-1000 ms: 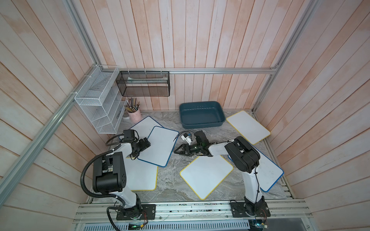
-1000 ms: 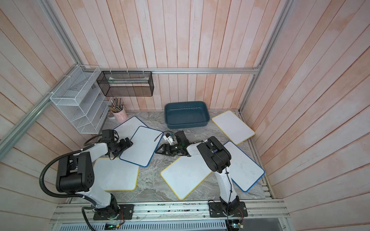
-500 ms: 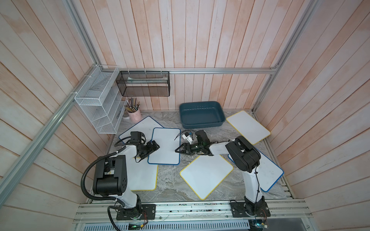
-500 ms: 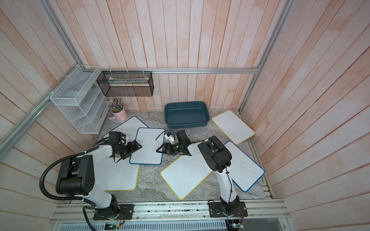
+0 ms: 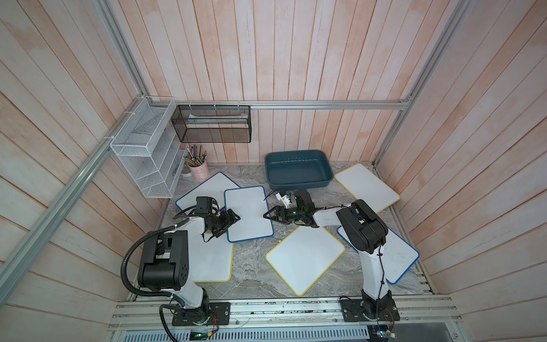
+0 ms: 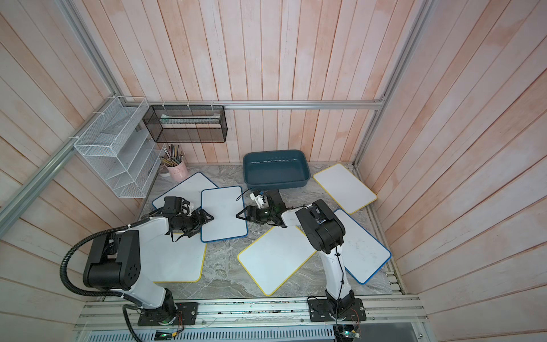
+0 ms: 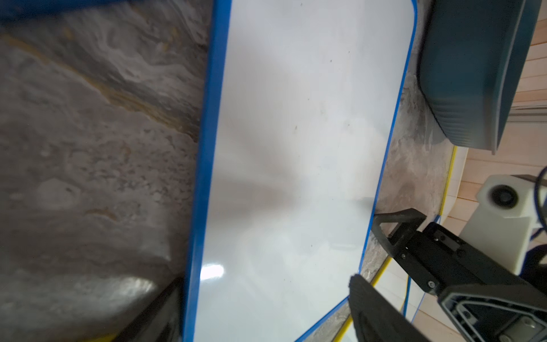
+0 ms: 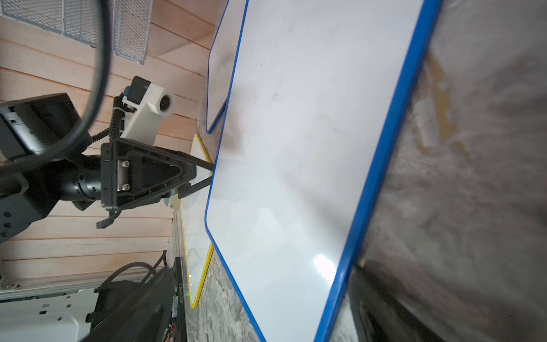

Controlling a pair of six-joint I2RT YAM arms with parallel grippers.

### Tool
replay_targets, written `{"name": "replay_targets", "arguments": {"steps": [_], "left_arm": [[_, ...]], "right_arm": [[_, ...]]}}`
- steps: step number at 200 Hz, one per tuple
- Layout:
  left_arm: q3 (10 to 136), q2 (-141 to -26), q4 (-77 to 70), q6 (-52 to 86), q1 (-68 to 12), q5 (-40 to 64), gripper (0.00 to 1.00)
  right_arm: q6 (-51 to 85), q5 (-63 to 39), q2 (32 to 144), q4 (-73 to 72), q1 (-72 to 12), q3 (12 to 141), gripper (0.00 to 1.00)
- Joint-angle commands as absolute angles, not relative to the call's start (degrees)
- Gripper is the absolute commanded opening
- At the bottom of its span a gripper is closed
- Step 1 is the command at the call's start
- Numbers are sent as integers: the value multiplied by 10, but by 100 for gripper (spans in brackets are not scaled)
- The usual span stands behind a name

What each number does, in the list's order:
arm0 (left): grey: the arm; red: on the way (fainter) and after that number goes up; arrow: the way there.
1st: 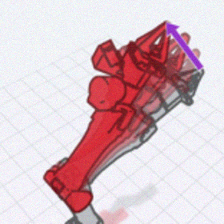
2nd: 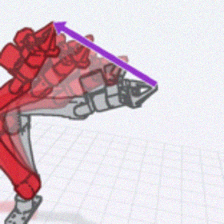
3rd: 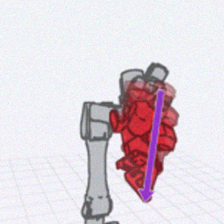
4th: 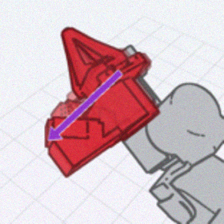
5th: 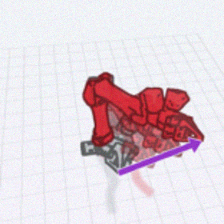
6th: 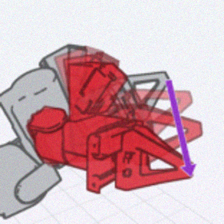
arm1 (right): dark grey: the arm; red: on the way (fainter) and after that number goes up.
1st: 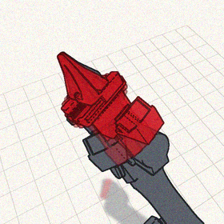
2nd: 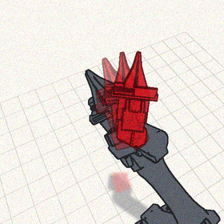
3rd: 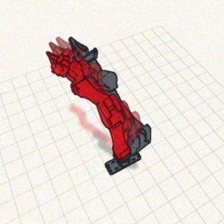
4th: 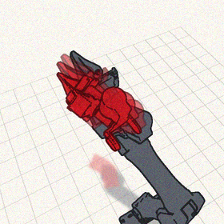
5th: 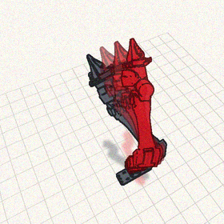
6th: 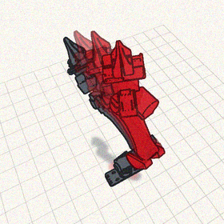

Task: Put the whiteboard into the storage box
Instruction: Pick up the whiteboard at the center of the board.

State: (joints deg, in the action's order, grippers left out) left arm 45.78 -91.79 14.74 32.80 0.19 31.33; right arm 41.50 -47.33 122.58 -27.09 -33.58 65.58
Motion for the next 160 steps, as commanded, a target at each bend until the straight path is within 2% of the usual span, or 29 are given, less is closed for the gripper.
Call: {"name": "replay_targets", "arguments": {"steps": [1, 56, 72, 92, 131, 160], "left_arm": [[474, -874, 123, 355, -27, 424, 81], [481, -857, 123, 360, -27, 429, 60], [482, -858, 118, 364, -27, 435, 49], [487, -860, 118, 365, -27, 442, 29], [498, -854, 123, 365, -27, 439, 4], [505, -835, 121, 373, -27, 437, 0]], "right_arm": [[416, -472, 1277, -201, -367, 644, 93], [410, -474, 1274, -196, -367, 643, 93], [408, -472, 1272, -193, -367, 642, 93], [406, -471, 1271, -191, -366, 642, 93], [406, -472, 1271, -193, -367, 640, 93], [406, -472, 1270, -193, -367, 638, 93]]}}
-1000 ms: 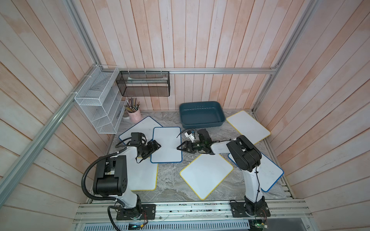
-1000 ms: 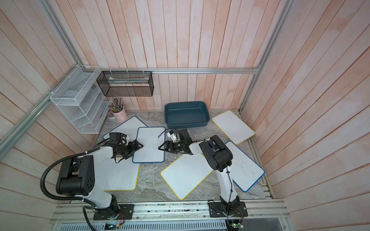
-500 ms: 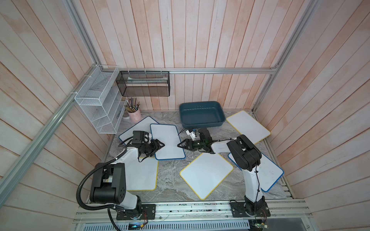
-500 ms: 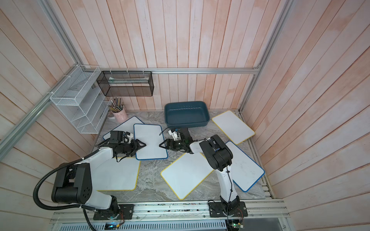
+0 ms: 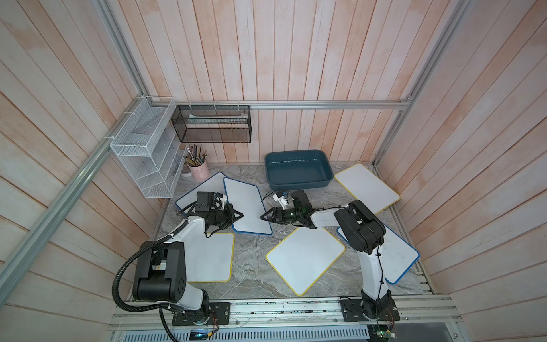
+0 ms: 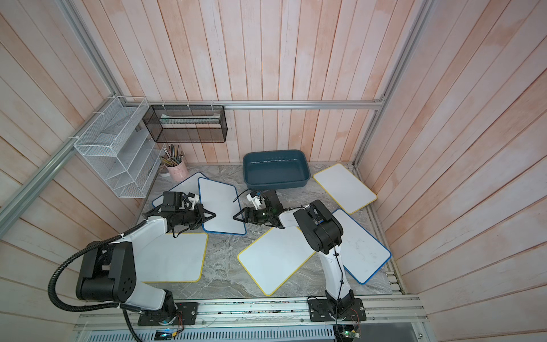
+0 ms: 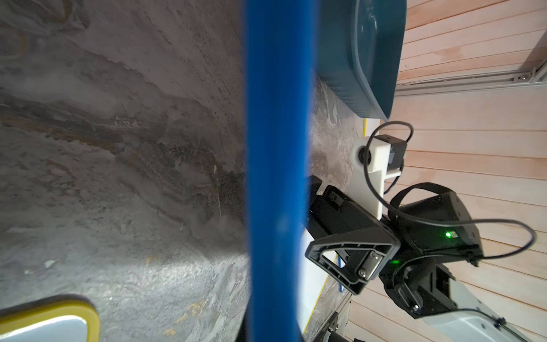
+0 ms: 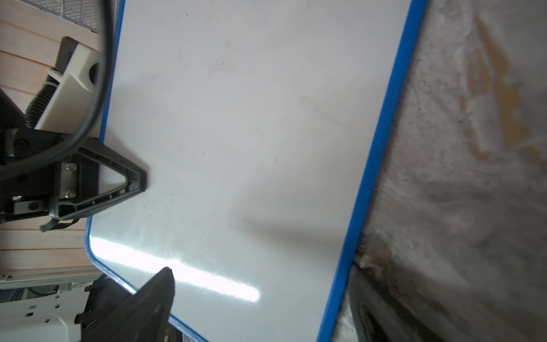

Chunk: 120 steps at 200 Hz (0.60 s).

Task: Put the whiteboard into the storage box
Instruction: Pick up the whiteboard at the center of the board.

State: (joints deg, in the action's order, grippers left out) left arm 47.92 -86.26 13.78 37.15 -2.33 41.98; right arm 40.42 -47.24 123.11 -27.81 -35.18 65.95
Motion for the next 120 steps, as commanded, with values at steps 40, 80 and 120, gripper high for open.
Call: {"name": "replay_targets", "arguments": {"steps": [40, 80, 120], "left_arm": [[517, -809, 117, 383, -27, 438, 0], [528, -780, 108, 395, -27, 432, 0], [519, -741, 68, 416, -27, 432, 0]], "right_arm": [[413, -484, 1267, -210, -366, 635, 93], [405, -491, 1249, -200, -363, 635, 93], [380, -497, 1182, -162, -354, 635, 93]]}}
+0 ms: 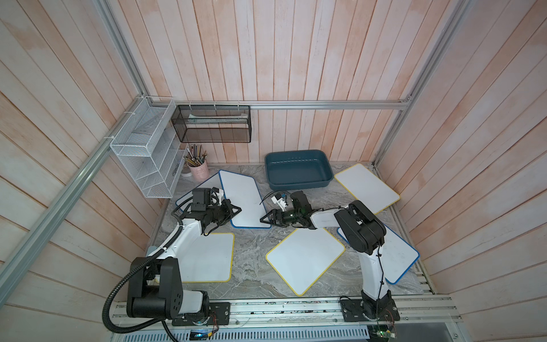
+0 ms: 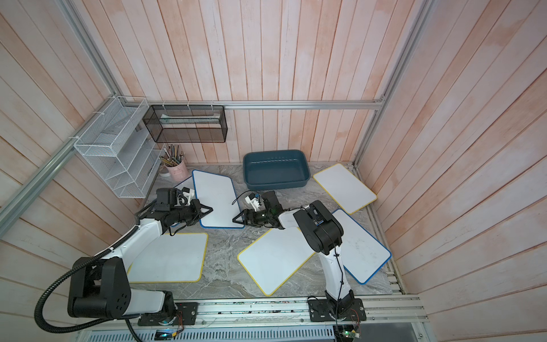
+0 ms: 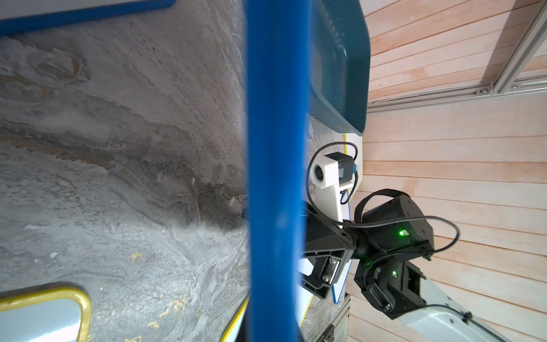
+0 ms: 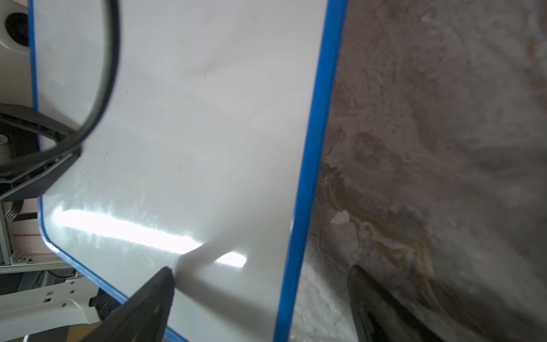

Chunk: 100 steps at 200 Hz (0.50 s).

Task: Put the whiteboard into the storage box
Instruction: Pick up the whiteboard at the center of the board.

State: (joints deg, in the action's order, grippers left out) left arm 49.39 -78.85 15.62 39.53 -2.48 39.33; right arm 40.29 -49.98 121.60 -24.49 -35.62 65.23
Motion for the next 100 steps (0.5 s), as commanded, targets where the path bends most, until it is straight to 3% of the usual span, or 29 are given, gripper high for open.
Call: {"name": "replay_targets", "arguments": {"steps": [1, 100], "left_arm": [[518, -740, 66, 417, -27, 432, 0], [439, -702, -154, 503, -39, 510, 0]], "right_arm": [[380, -497, 1180, -162, -354, 635, 93], [395, -547, 1034, -181, -238, 608, 92]]}}
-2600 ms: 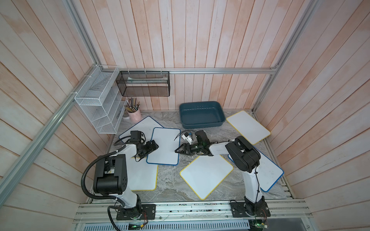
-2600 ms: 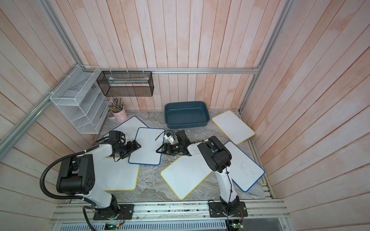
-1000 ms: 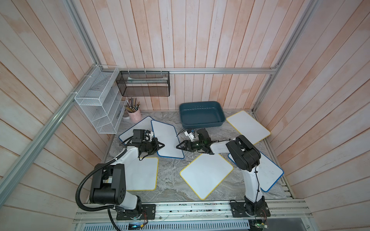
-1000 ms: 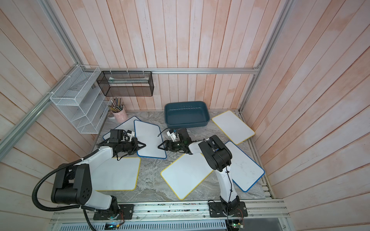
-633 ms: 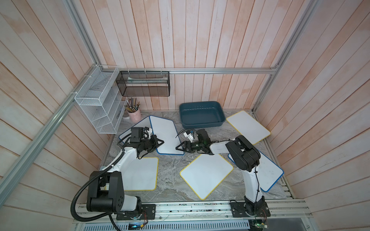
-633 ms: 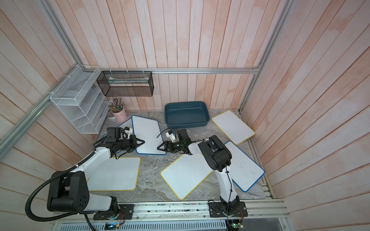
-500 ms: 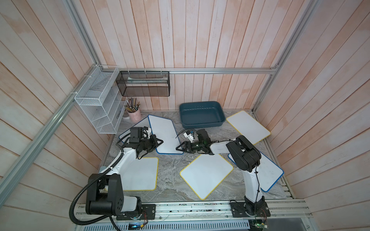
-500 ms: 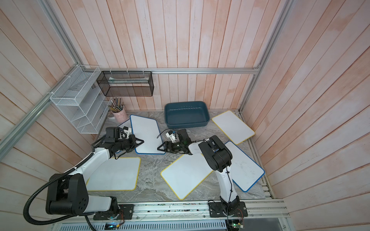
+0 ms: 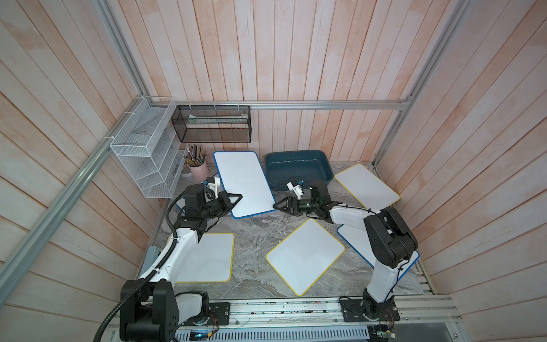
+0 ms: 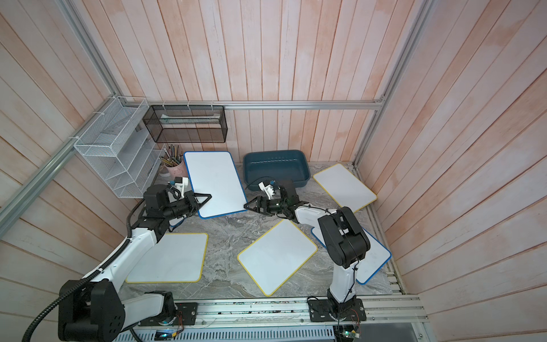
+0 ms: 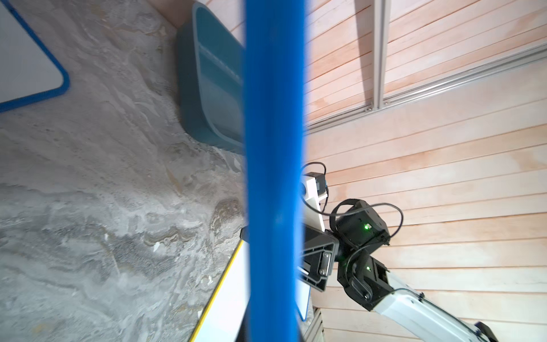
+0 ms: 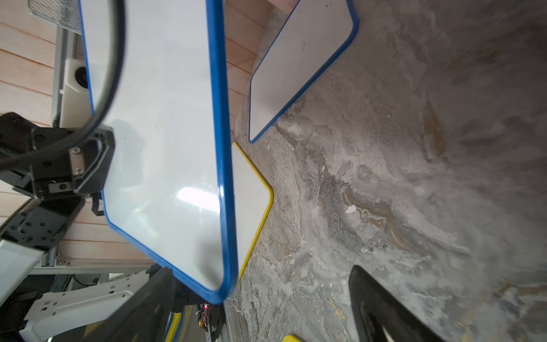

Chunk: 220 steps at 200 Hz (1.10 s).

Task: Put the whiteboard into the storage box
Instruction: Pick up the whiteboard at the center of the board.

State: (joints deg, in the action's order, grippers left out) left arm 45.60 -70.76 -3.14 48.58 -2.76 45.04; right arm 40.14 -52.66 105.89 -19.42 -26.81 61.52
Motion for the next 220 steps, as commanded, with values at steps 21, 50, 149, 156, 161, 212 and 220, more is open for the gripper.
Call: {"name": "replay_targets", "arguments": {"steps": [21, 50, 149, 156, 161, 212, 220], "left_arm": [[424, -716, -206, 514, -57, 529, 0], [408, -754, -323, 566, -92, 561, 0], [413, -909, -604, 731, -118, 694, 0], [415, -914, -609, 734, -119, 699, 0], [418, -918, -611, 735, -120, 702, 0], [440, -934, -592, 722, -137, 711, 0], [443, -935, -578, 712, -139, 711, 0]], "right_arm": [[394, -552, 1020, -178, -214, 610, 89], [396, -565, 1010, -183, -199, 613, 83], [401, -642, 946, -214, -120, 580, 56], [400, -647, 945, -214, -121, 580, 56], [400, -649, 946, -214, -122, 580, 56], [425, -678, 960, -252, -122, 574, 45], [440, -684, 962, -270, -122, 572, 33]]}}
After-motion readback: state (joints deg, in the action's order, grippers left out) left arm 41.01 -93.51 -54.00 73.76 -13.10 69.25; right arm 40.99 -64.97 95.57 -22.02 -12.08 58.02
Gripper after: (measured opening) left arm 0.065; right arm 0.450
